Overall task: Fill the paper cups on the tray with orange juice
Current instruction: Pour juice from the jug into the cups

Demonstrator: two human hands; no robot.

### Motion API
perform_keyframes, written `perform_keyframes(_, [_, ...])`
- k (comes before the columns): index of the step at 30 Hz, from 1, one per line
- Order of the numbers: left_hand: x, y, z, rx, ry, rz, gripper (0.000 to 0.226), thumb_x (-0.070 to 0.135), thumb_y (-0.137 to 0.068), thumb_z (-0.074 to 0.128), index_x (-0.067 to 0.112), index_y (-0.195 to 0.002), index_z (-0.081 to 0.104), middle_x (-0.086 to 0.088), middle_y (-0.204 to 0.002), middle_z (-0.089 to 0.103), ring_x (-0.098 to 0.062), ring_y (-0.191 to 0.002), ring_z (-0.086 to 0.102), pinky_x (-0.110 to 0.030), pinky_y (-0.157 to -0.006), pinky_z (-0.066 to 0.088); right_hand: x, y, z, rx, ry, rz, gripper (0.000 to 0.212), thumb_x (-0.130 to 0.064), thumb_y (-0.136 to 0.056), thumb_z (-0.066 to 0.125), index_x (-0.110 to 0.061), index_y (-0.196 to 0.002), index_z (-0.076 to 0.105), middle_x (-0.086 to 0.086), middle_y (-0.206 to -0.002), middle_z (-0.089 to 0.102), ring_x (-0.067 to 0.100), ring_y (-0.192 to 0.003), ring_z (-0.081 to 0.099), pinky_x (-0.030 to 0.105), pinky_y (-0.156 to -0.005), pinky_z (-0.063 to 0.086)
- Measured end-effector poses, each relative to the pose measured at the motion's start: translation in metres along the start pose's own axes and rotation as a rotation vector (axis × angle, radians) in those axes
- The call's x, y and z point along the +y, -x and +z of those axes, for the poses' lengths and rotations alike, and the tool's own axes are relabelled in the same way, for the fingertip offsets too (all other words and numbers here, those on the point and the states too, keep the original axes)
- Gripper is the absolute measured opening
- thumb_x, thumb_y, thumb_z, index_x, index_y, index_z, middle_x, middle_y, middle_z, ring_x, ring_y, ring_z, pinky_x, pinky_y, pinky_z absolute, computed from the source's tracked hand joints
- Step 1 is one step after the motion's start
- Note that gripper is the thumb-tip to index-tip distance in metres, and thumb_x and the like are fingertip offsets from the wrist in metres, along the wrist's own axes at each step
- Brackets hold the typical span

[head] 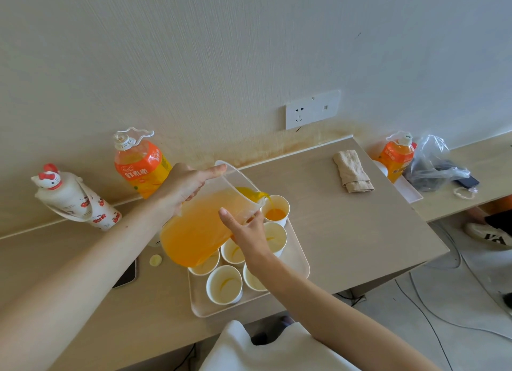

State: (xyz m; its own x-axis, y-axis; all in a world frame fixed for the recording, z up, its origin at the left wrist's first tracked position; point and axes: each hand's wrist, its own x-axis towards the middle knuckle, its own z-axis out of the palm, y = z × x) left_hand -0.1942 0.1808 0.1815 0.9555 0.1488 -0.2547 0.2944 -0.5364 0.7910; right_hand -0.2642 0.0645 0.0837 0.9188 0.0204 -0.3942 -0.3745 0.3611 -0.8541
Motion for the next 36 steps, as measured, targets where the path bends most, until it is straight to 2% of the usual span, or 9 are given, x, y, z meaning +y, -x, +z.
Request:
perform_keyframes(3, [0.0009, 0.0001, -0.0002, -0.005, -0.007, 0.006, 0.062, 0.051, -0.077, 0.073, 0.02, -0.041, 0.032, 0.006, -0.036, 0.029, -0.015, -0.043, 0.026, -0.028, -0.053, 0.028, -0.0002, 0.0008, 0.0003, -0.002, -0.011, -0.002, 0.079, -0.034, -0.078, 0.08, -0.018, -0.137, 0.03, 0.001, -0.123, 0.058, 0.011, -0.106, 0.061, 0.022, -0.077, 0.053])
perform_keyframes(7, [0.0013, 0.0003, 0.0001, 0.003, -0.004, 0.005, 0.067, 0.05, -0.076, 0.074, 0.024, -0.031, 0.032, 0.006, -0.035, 0.029, -0.015, -0.042, 0.025, -0.028, -0.053, 0.028, 0.0, 0.0007, 0.0005, 0.0, -0.016, 0.002, 0.079, -0.034, -0.078, 0.08, -0.017, -0.137, 0.03, 0.002, -0.124, 0.058, 0.013, -0.108, 0.061, 0.022, -0.078, 0.053])
perform_keyframes(9, [0.0009, 0.0006, 0.0001, 0.006, -0.001, 0.001, 0.066, 0.05, -0.076, 0.074, 0.024, -0.033, 0.032, 0.006, -0.034, 0.029, -0.015, -0.042, 0.025, -0.029, -0.053, 0.028, 0.0, 0.0007, 0.0003, -0.004, -0.019, 0.003, 0.078, -0.034, -0.078, 0.08, -0.017, -0.137, 0.031, 0.002, -0.124, 0.058, 0.012, -0.107, 0.061, 0.021, -0.077, 0.052])
perform_keyframes(14, [0.0012, 0.0001, -0.0002, 0.004, -0.004, -0.004, 0.062, 0.05, -0.076, 0.074, 0.02, -0.042, 0.032, 0.006, -0.035, 0.03, -0.015, -0.042, 0.025, -0.029, -0.053, 0.027, 0.0003, -0.0001, -0.0001, -0.001, -0.01, 0.0, 0.081, -0.035, -0.077, 0.08, -0.018, -0.137, 0.03, 0.002, -0.125, 0.057, 0.016, -0.111, 0.06, 0.027, -0.086, 0.053])
perform_keyframes(19, [0.0012, 0.0006, 0.0, 0.006, -0.008, 0.005, 0.062, 0.051, -0.076, 0.073, 0.019, -0.042, 0.033, 0.005, -0.036, 0.031, -0.016, -0.043, 0.027, -0.029, -0.054, 0.028, -0.0013, 0.0009, 0.0001, -0.002, -0.017, 0.0, 0.079, -0.035, -0.077, 0.08, -0.018, -0.137, 0.031, 0.002, -0.124, 0.058, 0.011, -0.105, 0.061, 0.02, -0.073, 0.052])
perform_keyframes(36, [-0.0008, -0.0008, -0.0011, 0.003, -0.004, -0.019, 0.062, 0.051, -0.076, 0.074, 0.018, -0.044, 0.033, 0.005, -0.036, 0.03, -0.016, -0.044, 0.027, -0.029, -0.056, 0.03, -0.0009, 0.0002, 0.0003, -0.005, -0.015, 0.003, 0.08, -0.034, -0.078, 0.08, -0.019, -0.139, 0.03, 0.0, -0.124, 0.056, 0.007, -0.1, 0.059, 0.02, -0.073, 0.052])
